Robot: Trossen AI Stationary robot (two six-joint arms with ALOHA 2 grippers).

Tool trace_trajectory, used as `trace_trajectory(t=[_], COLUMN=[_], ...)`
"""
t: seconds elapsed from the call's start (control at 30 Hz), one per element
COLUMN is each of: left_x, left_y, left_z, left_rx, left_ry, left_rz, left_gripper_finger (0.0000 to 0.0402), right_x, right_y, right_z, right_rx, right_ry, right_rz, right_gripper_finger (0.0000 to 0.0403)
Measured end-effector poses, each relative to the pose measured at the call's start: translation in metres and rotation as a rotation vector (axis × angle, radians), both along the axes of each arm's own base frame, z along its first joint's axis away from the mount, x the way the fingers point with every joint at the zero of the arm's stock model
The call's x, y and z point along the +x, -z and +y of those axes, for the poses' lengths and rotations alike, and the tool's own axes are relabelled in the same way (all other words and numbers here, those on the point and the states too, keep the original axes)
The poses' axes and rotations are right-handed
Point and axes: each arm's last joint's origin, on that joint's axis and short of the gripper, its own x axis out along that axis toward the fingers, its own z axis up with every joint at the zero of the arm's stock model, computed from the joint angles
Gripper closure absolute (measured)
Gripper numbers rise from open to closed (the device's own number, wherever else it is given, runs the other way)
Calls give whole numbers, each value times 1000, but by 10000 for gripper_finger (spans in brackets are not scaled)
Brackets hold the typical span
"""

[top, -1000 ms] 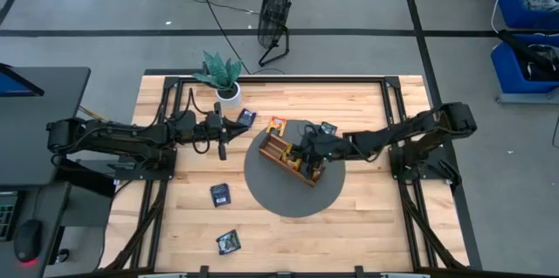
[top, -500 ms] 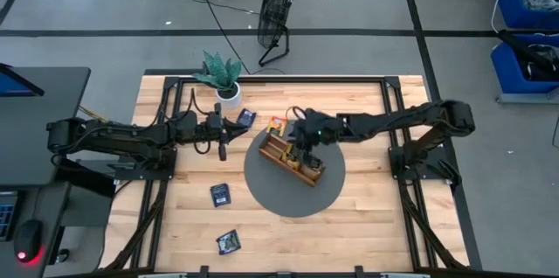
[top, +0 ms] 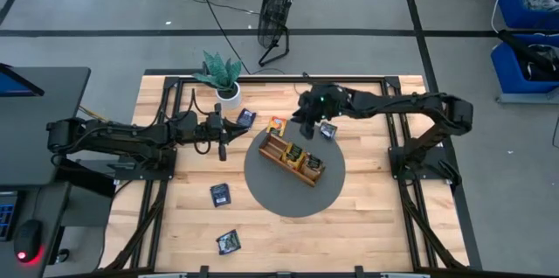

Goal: Pick & Place Tea
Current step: Put the orange tea bag into the middle section of the wooden organizer

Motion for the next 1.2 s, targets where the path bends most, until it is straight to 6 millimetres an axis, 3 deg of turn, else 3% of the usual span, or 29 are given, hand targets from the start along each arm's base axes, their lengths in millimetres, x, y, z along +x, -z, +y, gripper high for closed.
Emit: trace_trajectory(t=[0.2,0.4,0.53,1.0,1.2], left_x=[0,0,-2,-10,-9], left_y=[-1,-3,-3,-1,-14], left_z=[0,1,9,36,48], left_rx=[3,5,-52,-162,-205], left_ry=[0,-12,-151,-113,-18], left_rz=[-6,-34,-46,-54,-37], left_gripper_finger=[351,351,351,357,340], right_x=[-2,21,29,31,24], right_y=[5,10,13,32,39], right_z=[-23,-37,-39,-9,9], right_rx=[64,85,74,-10,-82], right_ry=[-1,5,-22,-114,-126], right_rz=[-12,47,56,-111,-233], right_gripper_finger=[269,210,193,229,230])
